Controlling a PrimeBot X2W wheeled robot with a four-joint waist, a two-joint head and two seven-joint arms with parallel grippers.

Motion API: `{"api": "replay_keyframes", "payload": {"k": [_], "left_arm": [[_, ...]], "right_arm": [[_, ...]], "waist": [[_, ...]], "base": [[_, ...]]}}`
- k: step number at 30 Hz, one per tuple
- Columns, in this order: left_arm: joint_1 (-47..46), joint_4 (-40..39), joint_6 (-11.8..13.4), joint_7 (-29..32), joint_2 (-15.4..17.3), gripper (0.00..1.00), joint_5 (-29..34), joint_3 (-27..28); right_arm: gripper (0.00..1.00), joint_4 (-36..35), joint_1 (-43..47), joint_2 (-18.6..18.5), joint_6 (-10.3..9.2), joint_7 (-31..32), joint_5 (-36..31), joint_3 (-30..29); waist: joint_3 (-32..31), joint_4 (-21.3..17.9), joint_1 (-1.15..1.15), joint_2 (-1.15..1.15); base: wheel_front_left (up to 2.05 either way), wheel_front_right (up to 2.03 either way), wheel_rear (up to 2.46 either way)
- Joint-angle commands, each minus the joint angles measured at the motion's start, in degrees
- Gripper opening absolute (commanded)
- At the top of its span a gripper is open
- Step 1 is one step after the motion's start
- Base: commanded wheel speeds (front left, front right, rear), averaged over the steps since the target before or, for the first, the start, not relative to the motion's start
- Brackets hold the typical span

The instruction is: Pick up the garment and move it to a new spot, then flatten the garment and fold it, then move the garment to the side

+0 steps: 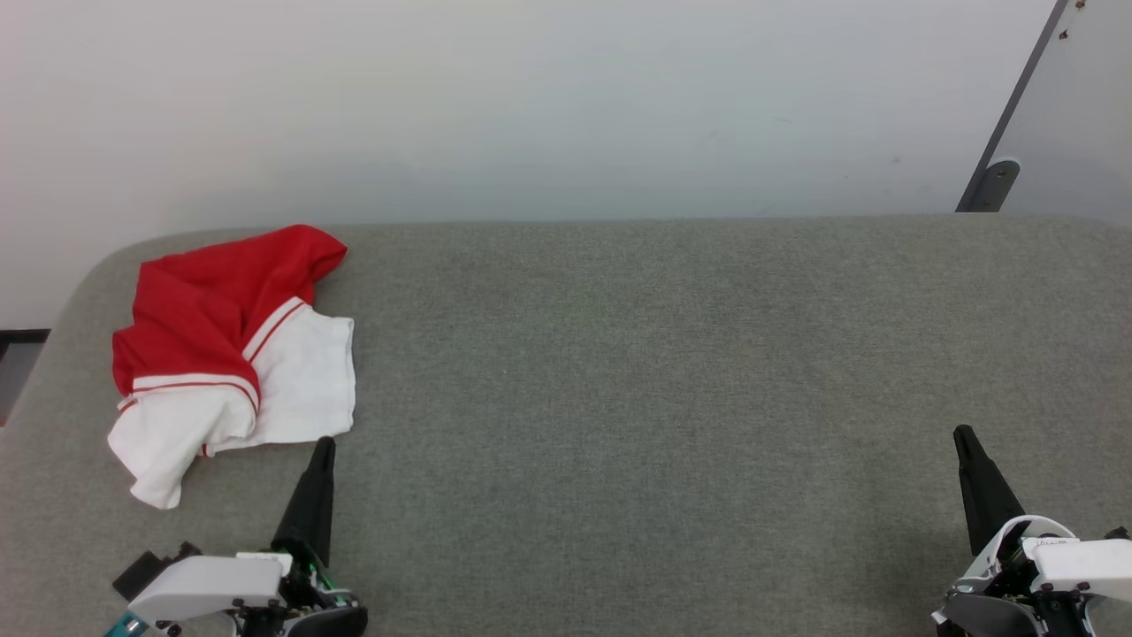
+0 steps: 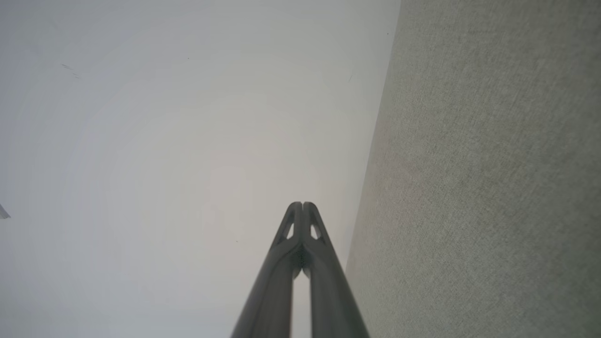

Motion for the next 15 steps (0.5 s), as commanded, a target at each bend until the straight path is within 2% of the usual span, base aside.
{"api": "replay_keyframes", "payload": {"k": [1, 15], "left_arm": [[-0.51, 0.03, 0.07, 0.02, 0.06, 0.0, 0.09, 0.09], [-0.51, 0.03, 0.08, 0.02, 0.06, 0.0, 0.09, 0.09]], "right_arm": [[0.0, 0.02, 0.41, 0.17, -0.09, -0.07, 0.15, 0.13], [0.0, 0.02, 0.41, 0.17, -0.09, -0.07, 0.15, 0.14]], "waist": [[0.0, 0.0, 0.0, 0.0], [0.0, 0.0, 0.0, 0.0]], "base": [[0.0, 0.0, 0.0], [0.0, 0.0, 0.0]]}}
